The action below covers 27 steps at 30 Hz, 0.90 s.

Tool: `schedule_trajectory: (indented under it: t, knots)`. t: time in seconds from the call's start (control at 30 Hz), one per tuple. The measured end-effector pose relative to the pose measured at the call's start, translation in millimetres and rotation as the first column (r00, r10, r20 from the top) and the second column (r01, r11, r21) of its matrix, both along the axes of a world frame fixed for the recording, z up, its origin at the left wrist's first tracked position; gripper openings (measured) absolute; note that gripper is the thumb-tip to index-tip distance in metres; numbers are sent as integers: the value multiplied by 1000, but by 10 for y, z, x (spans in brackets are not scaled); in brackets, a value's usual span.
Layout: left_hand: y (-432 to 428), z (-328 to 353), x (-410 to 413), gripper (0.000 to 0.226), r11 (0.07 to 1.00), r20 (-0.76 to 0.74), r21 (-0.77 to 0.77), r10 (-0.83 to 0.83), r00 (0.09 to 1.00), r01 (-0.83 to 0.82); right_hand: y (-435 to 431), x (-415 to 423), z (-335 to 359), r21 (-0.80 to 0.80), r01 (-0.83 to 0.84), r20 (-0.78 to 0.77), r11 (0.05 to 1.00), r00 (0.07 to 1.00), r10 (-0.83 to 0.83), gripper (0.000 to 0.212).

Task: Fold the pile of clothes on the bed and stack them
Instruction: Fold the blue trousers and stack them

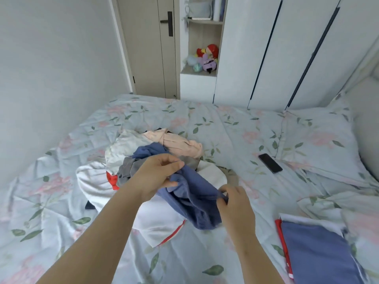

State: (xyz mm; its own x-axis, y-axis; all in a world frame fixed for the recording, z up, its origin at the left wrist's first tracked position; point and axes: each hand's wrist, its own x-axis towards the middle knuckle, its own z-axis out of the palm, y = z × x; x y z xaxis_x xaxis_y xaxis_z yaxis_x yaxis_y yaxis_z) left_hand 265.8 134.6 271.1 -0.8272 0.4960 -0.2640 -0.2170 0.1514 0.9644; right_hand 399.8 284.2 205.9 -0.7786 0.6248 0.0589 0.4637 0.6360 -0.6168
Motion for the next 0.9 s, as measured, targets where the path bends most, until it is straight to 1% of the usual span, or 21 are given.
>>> schedule_trajectory:
  t: [0.1,0.17,0.23,0.27,0.3,0.33,0.4,0.43,0.47,0.5,0.53,0.63,0.7,0.8,0.9]
  knots:
    - [8,316,-112,20,973,77,189,121,990,-134,39,-87,130,1,129,-21,992,991,-129,11]
    - [11,532,-209,19,937,103,290,173,980,-196,99,-184,192,-20,169,-37,985,985,-170,12]
    - [1,734,-307,20,885,140,393,209,968,-248,167,-312,279,-98,186,-46,978,981,-191,5]
    - [-4,831,-359,20,856,154,439,226,962,-272,196,-382,345,-183,190,-65,965,977,-205,4]
    - [-12,925,-407,21,830,162,476,241,957,-290,218,-448,429,-310,188,-100,932,968,-229,9]
    - [-18,1016,-450,21,809,164,506,251,954,-299,235,-514,532,-462,175,-138,870,954,-265,13]
    - [-28,1185,-525,21,770,163,560,259,952,-305,265,-639,784,-714,105,-208,692,912,-353,19]
    - [-28,1272,-558,20,747,165,591,257,952,-304,283,-708,930,-786,39,-259,616,885,-387,20]
    - [-24,1367,-589,19,719,167,627,254,953,-301,304,-784,1093,-824,-43,-326,564,851,-411,20]
    - [-24,1469,-615,18,687,169,663,251,953,-298,324,-852,1269,-834,-124,-398,537,810,-431,19]
    - [-22,1582,-640,17,651,170,700,249,954,-294,342,-911,1462,-824,-194,-468,532,762,-447,19]
    - [-18,1958,-666,16,535,137,807,245,960,-252,347,-980,2070,-728,-383,-665,569,598,-448,20]
    - [-27,2165,-653,16,450,102,868,253,962,-211,315,-961,2405,-640,-507,-766,577,479,-428,20]
    - [-53,2344,-606,14,340,80,926,251,965,-165,258,-910,2687,-511,-595,-859,621,328,-392,21]
    - [-96,2426,-550,11,260,81,955,225,971,-140,201,-861,2816,-424,-631,-901,650,223,-371,23]
